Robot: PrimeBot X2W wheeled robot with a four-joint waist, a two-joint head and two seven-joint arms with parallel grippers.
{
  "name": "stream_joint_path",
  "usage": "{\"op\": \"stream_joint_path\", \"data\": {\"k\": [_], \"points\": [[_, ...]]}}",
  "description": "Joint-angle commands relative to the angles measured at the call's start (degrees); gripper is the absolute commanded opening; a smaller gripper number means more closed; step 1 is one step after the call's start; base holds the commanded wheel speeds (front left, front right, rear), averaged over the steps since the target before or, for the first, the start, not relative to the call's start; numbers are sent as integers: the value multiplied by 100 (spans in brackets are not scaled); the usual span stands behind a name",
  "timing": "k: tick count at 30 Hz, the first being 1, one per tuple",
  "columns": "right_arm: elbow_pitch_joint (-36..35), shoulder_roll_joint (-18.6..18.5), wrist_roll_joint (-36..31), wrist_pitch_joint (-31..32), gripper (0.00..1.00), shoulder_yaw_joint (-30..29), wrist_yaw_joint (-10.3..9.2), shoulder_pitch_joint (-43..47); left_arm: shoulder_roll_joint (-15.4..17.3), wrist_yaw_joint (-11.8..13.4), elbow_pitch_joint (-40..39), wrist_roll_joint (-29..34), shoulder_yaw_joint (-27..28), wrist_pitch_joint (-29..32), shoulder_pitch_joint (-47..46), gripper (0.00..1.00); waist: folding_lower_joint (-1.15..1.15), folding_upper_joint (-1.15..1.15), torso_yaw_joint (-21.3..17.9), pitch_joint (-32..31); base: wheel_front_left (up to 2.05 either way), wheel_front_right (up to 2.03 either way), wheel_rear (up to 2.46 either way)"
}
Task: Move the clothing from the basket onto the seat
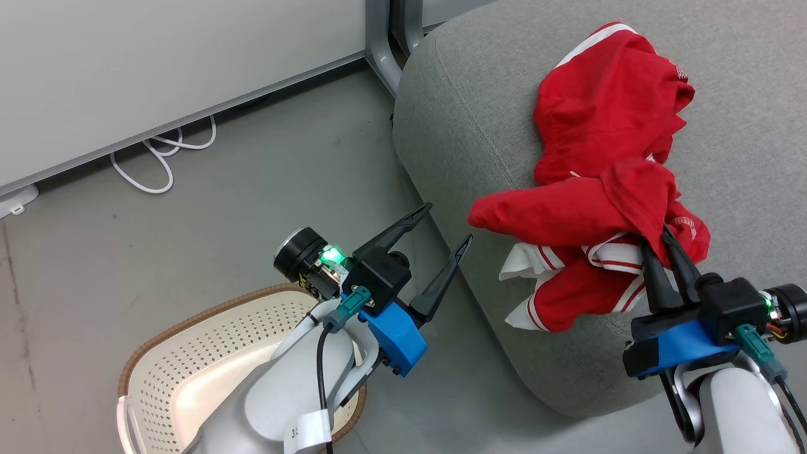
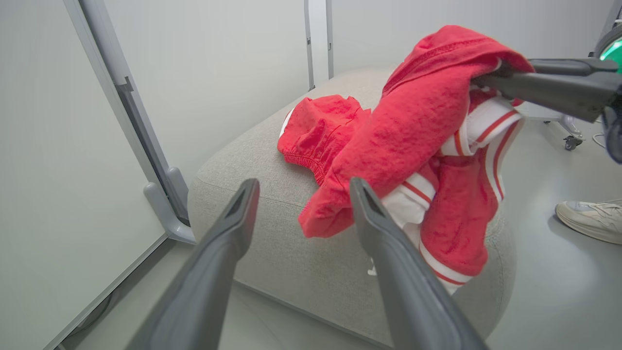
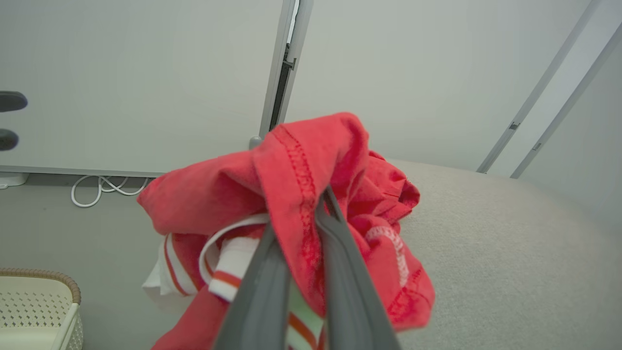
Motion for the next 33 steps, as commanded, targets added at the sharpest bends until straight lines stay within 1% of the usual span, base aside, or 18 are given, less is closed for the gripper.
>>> {"op": "stream_joint_path", "data": {"k": [1, 6, 9, 12, 17, 22, 24, 28, 30, 33], "points": [[-57, 10, 29, -24, 0, 5, -1, -86, 36, -9, -25, -22, 28, -15, 66, 100, 0, 0, 3, 6, 0, 0, 0], [-205, -82, 105, -24, 0, -11, -1, -550, 82, -9, -93, 38, 84, -15, -9, 100, 0, 0, 48, 156, 0, 0, 0], [-351, -110, 182, -24, 0, -78, -1, -1020, 155, -9, -143, 90, 121, -15, -117, 100, 0, 0, 64, 375, 0, 0, 0], [-454, -179, 301, -23, 0, -264, -1, -1615, 241, -9, -196, 176, 114, -15, -254, 100, 0, 0, 116, 676, 0, 0, 0], [-531, -463, 534, -23, 0, -893, -1, -2677, 391, -9, -276, 297, 96, 5, -631, 100, 0, 0, 245, 1328, 0, 0, 0], [-562, -859, 673, -23, 0, -1686, -1, -3434, 503, -10, -427, 417, 47, 84, -1010, 100, 0, 0, 368, 1982, 0, 0, 0], [-451, -1013, 717, -22, 0, -1982, -1, -3582, 552, -10, -492, 450, 36, 118, -1154, 100, 0, 0, 396, 2209, 0, 0, 0], [-47, -1239, 794, -22, 0, -2341, -1, -3690, 618, -10, -592, 508, -13, 160, -1326, 100, 0, 0, 414, 2535, 0, 0, 0], [223, -1248, 822, -23, 0, -2467, -1, -3635, 630, -10, -613, 519, -37, 160, -1393, 100, 0, 0, 420, 2639, 0, 0, 0], [659, -1144, 833, -23, 0, -2575, -1, -3483, 639, -10, -635, 523, -72, 156, -1470, 100, 0, 0, 420, 2740, 0, 0, 0]]}}
